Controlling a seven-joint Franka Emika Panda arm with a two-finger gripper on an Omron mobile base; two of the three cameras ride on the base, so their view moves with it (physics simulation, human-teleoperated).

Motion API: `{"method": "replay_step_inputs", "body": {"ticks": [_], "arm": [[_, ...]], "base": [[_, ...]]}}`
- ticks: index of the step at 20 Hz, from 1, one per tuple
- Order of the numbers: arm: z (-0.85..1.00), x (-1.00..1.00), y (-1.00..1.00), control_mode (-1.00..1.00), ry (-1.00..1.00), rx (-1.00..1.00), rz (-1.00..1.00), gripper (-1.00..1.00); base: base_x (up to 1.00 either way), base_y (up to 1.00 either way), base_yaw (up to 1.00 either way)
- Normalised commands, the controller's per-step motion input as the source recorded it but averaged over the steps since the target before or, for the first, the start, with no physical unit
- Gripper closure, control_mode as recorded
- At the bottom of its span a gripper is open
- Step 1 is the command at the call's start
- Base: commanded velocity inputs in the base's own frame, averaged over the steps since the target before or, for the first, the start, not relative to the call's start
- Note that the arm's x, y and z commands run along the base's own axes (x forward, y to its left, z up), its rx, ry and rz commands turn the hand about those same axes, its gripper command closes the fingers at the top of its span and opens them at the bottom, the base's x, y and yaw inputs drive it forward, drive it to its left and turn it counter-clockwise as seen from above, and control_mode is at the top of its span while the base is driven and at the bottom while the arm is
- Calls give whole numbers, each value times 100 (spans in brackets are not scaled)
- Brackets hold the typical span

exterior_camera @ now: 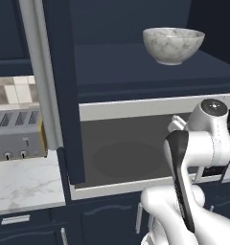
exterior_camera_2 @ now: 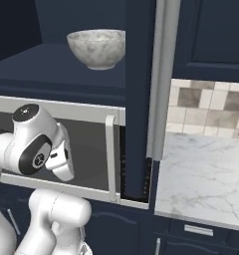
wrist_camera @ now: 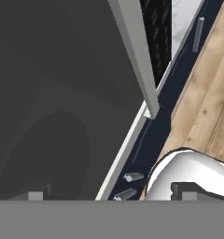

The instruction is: Take the smaller bowl and place it next to the appetizer plate on the dining counter , and place the larger bowl next to the plate with cooked food.

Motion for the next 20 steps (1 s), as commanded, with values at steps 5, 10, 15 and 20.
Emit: {"method": "replay_step_inputs", "body": {"ticks": [5,10,15,20], "arm": [[50,-62,-4,-100,-27,0,1,-100],[84,-31,0,-100,-15,0,1,-100],[100,-5,0,-100,-17,4,0,-100],[100,0,-1,-100,-12,8,0,-100]], "base": [[0,0,0],[0,0,0],[0,0,0],[0,0,0]]}}
